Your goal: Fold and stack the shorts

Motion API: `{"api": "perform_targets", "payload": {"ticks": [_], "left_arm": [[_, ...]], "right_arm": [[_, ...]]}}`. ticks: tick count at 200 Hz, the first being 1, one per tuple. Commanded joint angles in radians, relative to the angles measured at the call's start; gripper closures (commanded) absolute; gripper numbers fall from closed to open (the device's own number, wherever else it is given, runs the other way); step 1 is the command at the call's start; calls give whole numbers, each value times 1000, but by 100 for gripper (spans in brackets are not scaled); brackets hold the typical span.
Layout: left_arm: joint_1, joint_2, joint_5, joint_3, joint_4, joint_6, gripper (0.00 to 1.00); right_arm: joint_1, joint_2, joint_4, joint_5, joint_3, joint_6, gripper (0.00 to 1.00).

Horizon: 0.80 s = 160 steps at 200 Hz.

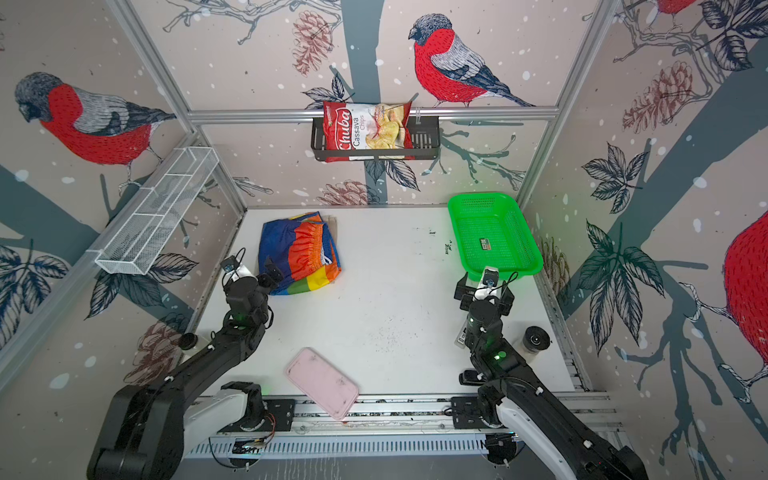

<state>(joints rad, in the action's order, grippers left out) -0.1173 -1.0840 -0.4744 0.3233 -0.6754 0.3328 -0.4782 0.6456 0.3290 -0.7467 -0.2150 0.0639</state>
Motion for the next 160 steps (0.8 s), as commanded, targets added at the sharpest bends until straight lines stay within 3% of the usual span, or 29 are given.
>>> {"api": "perform_targets", "payload": {"ticks": [1, 33, 60, 88, 120, 151, 160], "left_arm": [[-1, -27, -23, -23, -121, -51, 1], [-4, -98, -11, -45, -142, -129, 1], [-2, -176, -134, -91, -190, -58, 1], [-2, -199, -112, -41, -128, -62, 1], [-1, -309, -103, -14, -276, -184, 1], [-2, -400, -90, 47, -318, -283, 1], [7, -435, -76, 23, -387, -261, 1]], "right_arm": [[42, -28, 49, -8, 49, 71, 1], [140, -110, 174, 96, 181, 83, 0], [256, -129, 297, 166, 276, 144, 0], [367, -93, 357, 272, 282, 154, 0], [432, 74, 469, 320, 254, 160, 0], [448, 361, 539, 347, 133, 157, 0], [453, 445, 562, 367, 92, 168, 0]]}}
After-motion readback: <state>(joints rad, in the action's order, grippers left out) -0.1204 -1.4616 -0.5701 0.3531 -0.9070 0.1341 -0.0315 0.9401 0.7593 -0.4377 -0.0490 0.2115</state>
